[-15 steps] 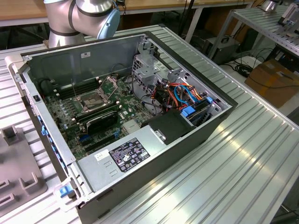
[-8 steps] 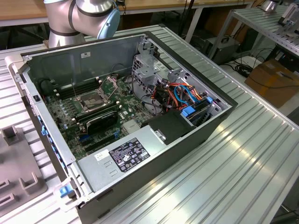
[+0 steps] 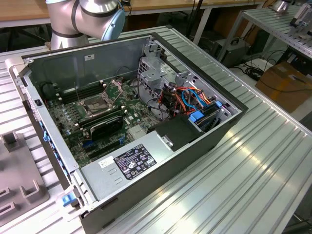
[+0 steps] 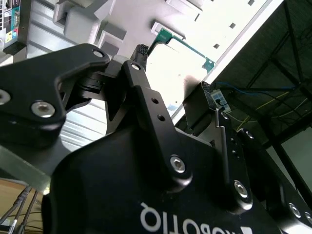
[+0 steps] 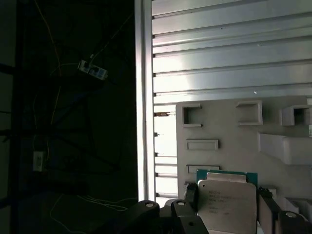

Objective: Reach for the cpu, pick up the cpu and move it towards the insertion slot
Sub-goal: 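Pick up the cpu and move it towards the insertion slot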

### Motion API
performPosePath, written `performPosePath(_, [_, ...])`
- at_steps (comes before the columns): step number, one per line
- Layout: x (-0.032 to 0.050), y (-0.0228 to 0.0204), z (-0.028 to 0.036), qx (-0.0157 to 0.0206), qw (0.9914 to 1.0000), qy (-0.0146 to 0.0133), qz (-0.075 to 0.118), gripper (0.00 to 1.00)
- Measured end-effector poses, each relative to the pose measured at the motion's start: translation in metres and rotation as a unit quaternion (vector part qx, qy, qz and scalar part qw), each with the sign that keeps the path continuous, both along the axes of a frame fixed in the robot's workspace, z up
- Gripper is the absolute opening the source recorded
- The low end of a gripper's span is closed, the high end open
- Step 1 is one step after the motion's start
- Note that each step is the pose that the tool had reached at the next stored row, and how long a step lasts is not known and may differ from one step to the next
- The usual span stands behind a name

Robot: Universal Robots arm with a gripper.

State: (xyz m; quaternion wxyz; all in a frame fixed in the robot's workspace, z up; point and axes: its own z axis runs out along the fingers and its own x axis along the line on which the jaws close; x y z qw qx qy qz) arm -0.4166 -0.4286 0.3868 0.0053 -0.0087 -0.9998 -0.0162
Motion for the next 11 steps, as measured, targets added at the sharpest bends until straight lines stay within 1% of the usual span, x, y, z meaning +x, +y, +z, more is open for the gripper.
performPosePath(2, [-0.0001,0.0001,0.0024,-0.0003,1.00000,-0.0001,0.000,0.55])
performPosePath(5, [0.0024,0.0001,0.0025,-0.0004,1.00000,0.0000,0.000,0.55])
performPosePath(8, [0.0077,0.0001,0.0025,-0.0003,1.00000,-0.0001,0.000,0.55])
performPosePath(9, [0.0126,0.0001,0.0024,-0.0003,1.00000,-0.0001,0.000,0.55])
performPosePath(11, [0.0167,0.0001,0.0023,-0.0004,1.00000,0.0000,0.000,0.55])
